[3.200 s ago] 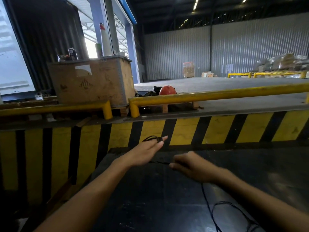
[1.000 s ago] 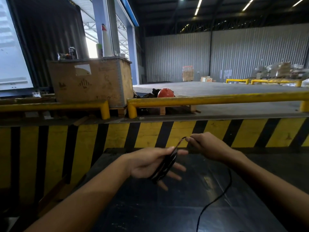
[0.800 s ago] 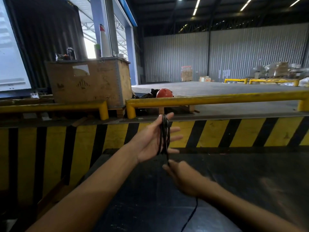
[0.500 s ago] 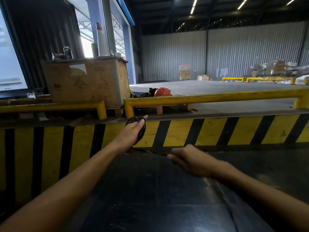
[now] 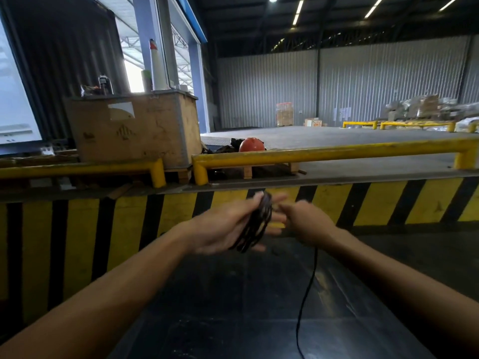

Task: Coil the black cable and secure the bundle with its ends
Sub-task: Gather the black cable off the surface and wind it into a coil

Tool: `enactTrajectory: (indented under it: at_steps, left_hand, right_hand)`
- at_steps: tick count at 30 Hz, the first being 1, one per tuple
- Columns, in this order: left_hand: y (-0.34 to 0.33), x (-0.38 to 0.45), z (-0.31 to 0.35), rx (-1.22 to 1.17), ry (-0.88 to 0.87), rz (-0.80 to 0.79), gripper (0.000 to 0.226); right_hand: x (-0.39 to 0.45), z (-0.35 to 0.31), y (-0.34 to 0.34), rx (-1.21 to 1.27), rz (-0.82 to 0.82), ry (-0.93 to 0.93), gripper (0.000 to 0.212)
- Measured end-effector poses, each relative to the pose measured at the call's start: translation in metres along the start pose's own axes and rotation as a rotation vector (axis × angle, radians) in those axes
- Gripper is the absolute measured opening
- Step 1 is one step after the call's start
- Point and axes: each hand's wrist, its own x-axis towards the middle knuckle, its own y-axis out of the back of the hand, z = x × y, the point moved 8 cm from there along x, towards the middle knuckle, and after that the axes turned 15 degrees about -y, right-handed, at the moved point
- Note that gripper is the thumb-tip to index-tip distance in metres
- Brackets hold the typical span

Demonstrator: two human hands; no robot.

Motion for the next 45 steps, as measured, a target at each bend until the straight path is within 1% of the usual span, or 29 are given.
enactTrajectory:
  at_steps: [1,3,5,6,7,8,10,11,12,14,16,18,20,22,24,25,27,28,30,31,33,36,38,39,40,41,42,43,45]
  left_hand:
    - [0.005,0.005,0.010,-0.094,-0.067,0.067,0.040]
    - [0.021,0.011,0.022,-0.190,-0.178,0.196,0.042]
    - [0.038,0.015,0.030,-0.244,-0.272,0.326,0.041]
    - [0.044,0.016,0.032,-0.245,-0.303,0.369,0.040]
    - [0.051,0.016,0.032,-0.198,-0.316,0.399,0.041]
    - [0.058,0.017,0.031,-0.077,-0.306,0.408,0.042]
    - [0.070,0.017,0.021,0.337,-0.202,0.364,0.044]
    - [0.073,0.016,0.011,0.544,-0.122,0.312,0.044]
    - [0.074,0.014,0.001,0.690,-0.039,0.248,0.045]
    - [0.071,0.009,-0.020,0.802,0.104,0.138,0.045]
    - [0.063,0.004,-0.030,0.801,0.249,0.052,0.035]
    - [0.052,-0.002,-0.038,0.720,0.353,-0.057,0.035]
    - [0.040,-0.007,-0.042,0.488,0.377,-0.138,0.048]
    - [0.026,-0.008,-0.035,0.185,0.313,-0.166,0.048]
    - [0.020,-0.005,-0.018,-0.134,0.182,-0.138,0.047]
    - [0.020,-0.002,-0.007,-0.280,0.099,-0.113,0.050]
    - [0.027,0.006,0.013,-0.483,-0.073,-0.041,0.052]
    - [0.032,0.009,0.022,-0.539,-0.152,0.012,0.051]
    - [0.039,0.016,0.035,-0.591,-0.266,0.120,0.050]
    - [0.043,0.019,0.037,-0.577,-0.295,0.172,0.049]
    - [0.047,0.022,0.034,-0.446,-0.279,0.234,0.047]
    - [0.054,0.023,0.016,-0.163,-0.194,0.309,0.047]
    - [0.068,0.019,0.009,0.091,-0.168,0.382,0.049]
    - [0.075,0.016,0.005,0.265,-0.145,0.396,0.049]
    - [0.080,0.014,0.001,0.451,-0.098,0.378,0.050]
    - [0.083,0.012,-0.008,0.618,-0.026,0.328,0.051]
    - [0.083,0.010,-0.018,0.738,0.063,0.258,0.051]
    - [0.081,0.007,-0.031,0.801,0.155,0.181,0.050]
    - [0.072,0.000,-0.053,0.843,0.328,0.034,0.043]
  right_hand:
    - [-0.011,-0.014,-0.013,-0.038,-0.063,0.061,0.025]
    - [-0.033,-0.044,-0.026,-0.044,-0.151,0.155,0.026]
    - [-0.045,-0.065,-0.025,-0.017,-0.205,0.197,0.020]
    - [-0.047,-0.073,-0.021,-0.009,-0.216,0.206,0.018]
    - [-0.047,-0.076,-0.014,-0.007,-0.223,0.210,0.019]
    - [-0.045,-0.077,-0.007,-0.014,-0.225,0.211,0.021]
    - [-0.037,-0.073,0.008,-0.069,-0.216,0.209,0.027]
    - [-0.031,-0.070,0.017,-0.085,-0.206,0.206,0.027]
    - [-0.024,-0.065,0.025,-0.088,-0.194,0.190,0.026]
    - [-0.011,-0.051,0.041,-0.070,-0.184,0.118,0.024]
    - [-0.003,-0.036,0.049,-0.051,-0.170,0.058,0.025]
    - [0.001,-0.026,0.056,-0.038,-0.125,0.041,0.026]
    - [0.003,-0.023,0.061,0.008,-0.075,0.041,0.026]
    - [0.004,-0.022,0.070,0.094,0.003,0.043,0.027]
    - [0.001,-0.023,0.075,0.201,0.073,0.023,0.032]
    - [-0.003,-0.024,0.072,0.247,0.080,0.005,0.034]
    - [-0.013,-0.032,0.056,0.296,0.022,-0.018,0.036]
    - [-0.019,-0.038,0.041,0.314,-0.041,-0.020,0.035]
    - [-0.033,-0.052,0.009,0.390,-0.208,-0.041,0.035]
    - [-0.041,-0.059,-0.005,0.430,-0.289,-0.061,0.035]
    - [-0.053,-0.072,-0.022,0.431,-0.361,-0.044,0.036]
    - [-0.059,-0.076,-0.031,0.308,-0.409,0.008,0.037]
    - [-0.057,-0.071,-0.027,0.231,-0.401,0.034,0.037]
    - [-0.055,-0.068,-0.024,0.209,-0.395,0.050,0.036]
    - [-0.052,-0.065,-0.020,0.200,-0.396,0.056,0.035]
    - [-0.048,-0.059,-0.016,0.202,-0.404,0.042,0.034]
    - [-0.043,-0.052,-0.013,0.204,-0.411,0.017,0.032]
    - [-0.038,-0.045,-0.009,0.200,-0.404,-0.003,0.030]
    - [-0.028,-0.029,-0.003,0.186,-0.362,-0.022,0.028]
